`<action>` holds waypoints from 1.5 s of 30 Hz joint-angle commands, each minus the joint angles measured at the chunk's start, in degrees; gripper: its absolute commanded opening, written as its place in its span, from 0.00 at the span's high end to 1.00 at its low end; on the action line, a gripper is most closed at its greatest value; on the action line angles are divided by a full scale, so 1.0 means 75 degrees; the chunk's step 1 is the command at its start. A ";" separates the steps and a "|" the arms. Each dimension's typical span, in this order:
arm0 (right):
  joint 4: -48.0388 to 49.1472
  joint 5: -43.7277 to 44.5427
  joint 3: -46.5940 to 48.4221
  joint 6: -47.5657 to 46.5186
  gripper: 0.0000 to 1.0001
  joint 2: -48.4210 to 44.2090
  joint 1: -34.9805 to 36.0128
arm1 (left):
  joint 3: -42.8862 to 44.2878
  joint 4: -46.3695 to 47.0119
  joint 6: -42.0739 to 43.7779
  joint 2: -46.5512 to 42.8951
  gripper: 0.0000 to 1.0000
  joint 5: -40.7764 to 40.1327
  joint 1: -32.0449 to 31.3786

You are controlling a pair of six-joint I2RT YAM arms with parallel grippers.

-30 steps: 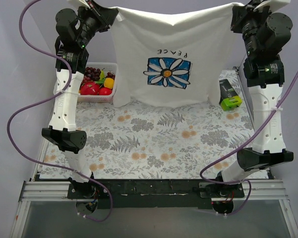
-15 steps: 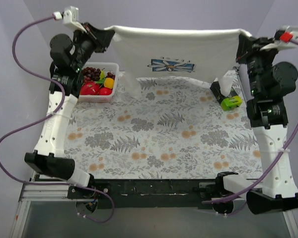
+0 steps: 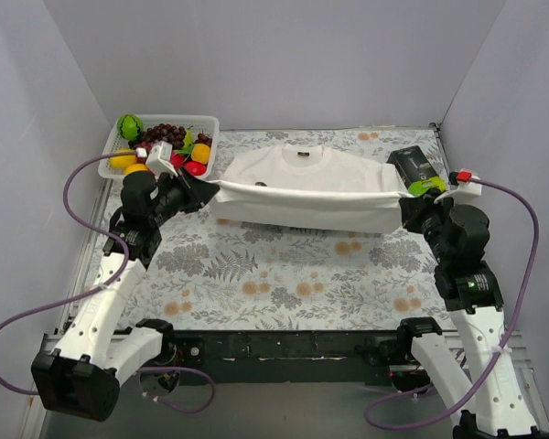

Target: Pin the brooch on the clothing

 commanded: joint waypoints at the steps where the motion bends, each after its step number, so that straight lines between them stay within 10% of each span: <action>1: -0.0950 -0.0376 -0.0450 0.0683 0.99 -0.0515 -0.0049 | -0.0846 -0.0213 -0.0573 -0.0857 1.00 -0.0025 0.0032; 45: -0.6611 -0.0611 0.0943 0.0520 0.99 0.0070 -0.0037 | -0.1892 -0.6202 -0.1089 -0.3389 1.00 0.1076 0.0032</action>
